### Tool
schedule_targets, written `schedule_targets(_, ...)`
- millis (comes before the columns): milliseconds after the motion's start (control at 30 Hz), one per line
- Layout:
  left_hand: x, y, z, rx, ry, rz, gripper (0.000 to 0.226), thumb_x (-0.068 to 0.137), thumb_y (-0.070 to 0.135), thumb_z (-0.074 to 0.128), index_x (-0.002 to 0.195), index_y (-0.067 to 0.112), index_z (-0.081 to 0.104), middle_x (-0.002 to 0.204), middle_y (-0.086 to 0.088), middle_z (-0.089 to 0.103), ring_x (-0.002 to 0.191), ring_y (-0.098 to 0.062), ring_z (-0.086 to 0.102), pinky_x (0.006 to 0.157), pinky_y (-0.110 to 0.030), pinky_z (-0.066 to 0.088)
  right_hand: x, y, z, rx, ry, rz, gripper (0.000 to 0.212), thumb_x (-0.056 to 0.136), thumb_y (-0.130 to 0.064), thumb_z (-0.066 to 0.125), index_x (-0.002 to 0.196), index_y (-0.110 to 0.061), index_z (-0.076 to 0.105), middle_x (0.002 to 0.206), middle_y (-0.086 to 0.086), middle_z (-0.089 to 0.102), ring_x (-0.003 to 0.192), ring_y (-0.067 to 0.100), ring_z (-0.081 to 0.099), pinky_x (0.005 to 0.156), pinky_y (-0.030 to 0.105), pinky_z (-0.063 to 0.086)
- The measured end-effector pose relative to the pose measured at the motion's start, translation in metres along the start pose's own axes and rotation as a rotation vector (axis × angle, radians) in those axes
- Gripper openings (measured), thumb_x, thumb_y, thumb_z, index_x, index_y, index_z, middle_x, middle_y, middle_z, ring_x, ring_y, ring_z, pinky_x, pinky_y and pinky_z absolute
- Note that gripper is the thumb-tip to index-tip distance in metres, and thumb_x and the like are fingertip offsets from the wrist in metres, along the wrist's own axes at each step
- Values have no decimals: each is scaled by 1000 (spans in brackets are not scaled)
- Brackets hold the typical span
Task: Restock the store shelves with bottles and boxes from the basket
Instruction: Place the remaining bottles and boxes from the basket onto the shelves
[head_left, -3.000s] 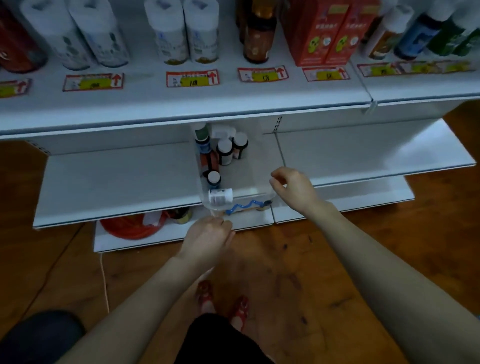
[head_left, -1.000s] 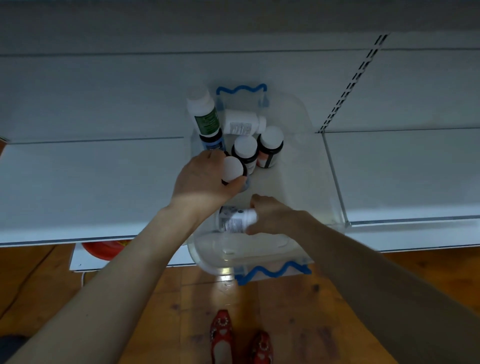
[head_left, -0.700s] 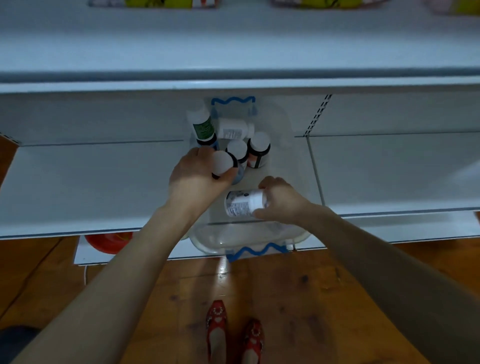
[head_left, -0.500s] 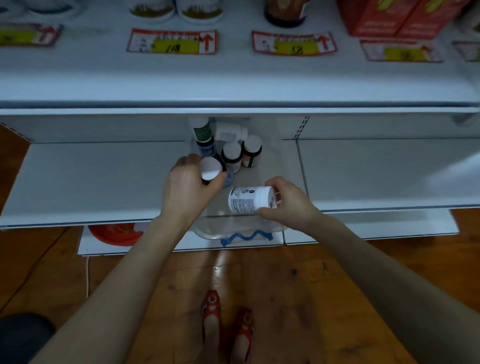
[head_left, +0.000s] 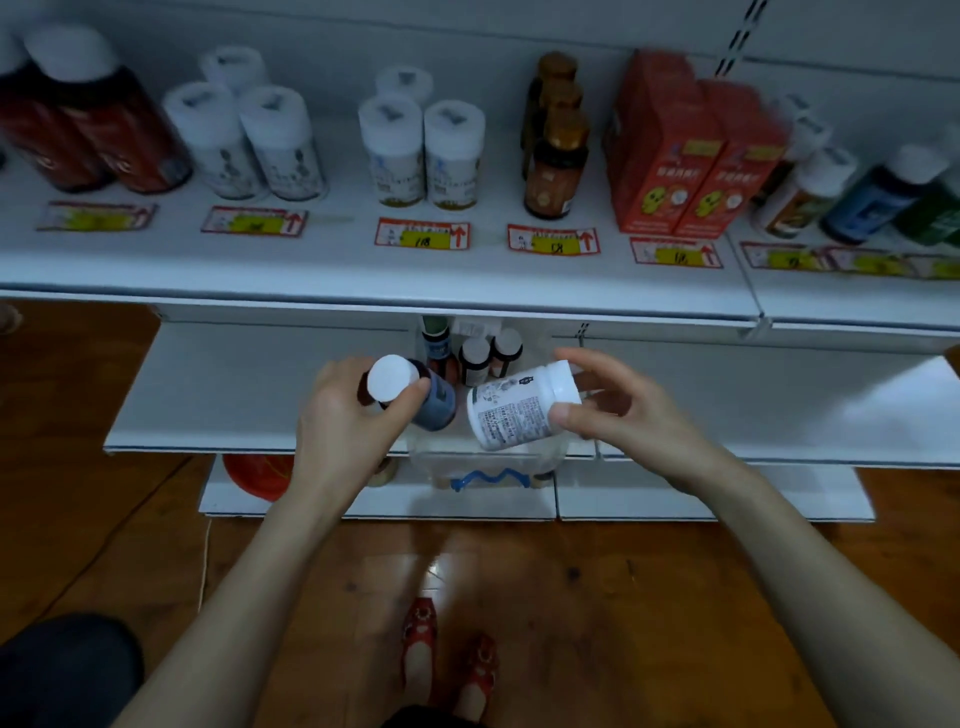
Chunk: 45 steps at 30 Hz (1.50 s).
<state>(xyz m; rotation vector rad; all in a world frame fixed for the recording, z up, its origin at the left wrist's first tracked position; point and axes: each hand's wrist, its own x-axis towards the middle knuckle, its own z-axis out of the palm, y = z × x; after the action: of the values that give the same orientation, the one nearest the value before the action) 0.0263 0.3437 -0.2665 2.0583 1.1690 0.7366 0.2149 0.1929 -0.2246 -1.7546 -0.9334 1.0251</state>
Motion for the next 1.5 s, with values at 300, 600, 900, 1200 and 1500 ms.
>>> schedule_targets(300, -8, 25, -84, -527, 2, -237, 36, 72, 35, 70, 94, 14, 52, 85, 1, 54, 77, -9, 53, 60, -13, 47, 11, -85, 17, 69, -183, -201, 54, 71, 17, 65, 98, -29, 55, 100, -3, 61, 83, -1, 62, 67, 17, 52)
schedule_targets(600, 7, -10, -161, -783, -24, -355, 37, 65, 29, 77, 89, 14, 54, 86, -7, 62, 78, -19, 62, 65, -32, 50, 49, -150, 106, 69, -284, -237, 34, 78, 4, 64, 93, -25, 56, 99, -2, 61, 77, 3, 63, 64, 20, 52)
schedule_targets(900, 54, -70, -245, -796, -29, -288, 16, 82, 13, 65, 91, 6, 53, 81, -6, 62, 71, -13, 64, 59, -25, 52, 99, -193, 205, 100, -147, -142, 27, 79, -17, 69, 103, -27, 61, 100, -2, 67, 89, 9, 64, 74, 21, 52)
schedule_targets(1200, 87, -83, -258, -816, -142, -269, 19, 80, 19, 70, 92, 14, 56, 90, -8, 62, 81, -18, 62, 70, -33, 50, 111, -216, 213, 92, -70, -106, 34, 73, -33, 64, 107, -27, 61, 107, -6, 65, 95, 8, 62, 79, 25, 53)
schedule_targets(1500, 114, -69, -252, -768, -125, -213, 33, 68, 31, 76, 90, 15, 57, 86, -4, 63, 80, -15, 63, 69, -30, 50, 158, -274, 148, -8, 414, -251, 36, 81, -4, 61, 113, -19, 57, 101, 6, 58, 87, 18, 59, 70, 25, 50)
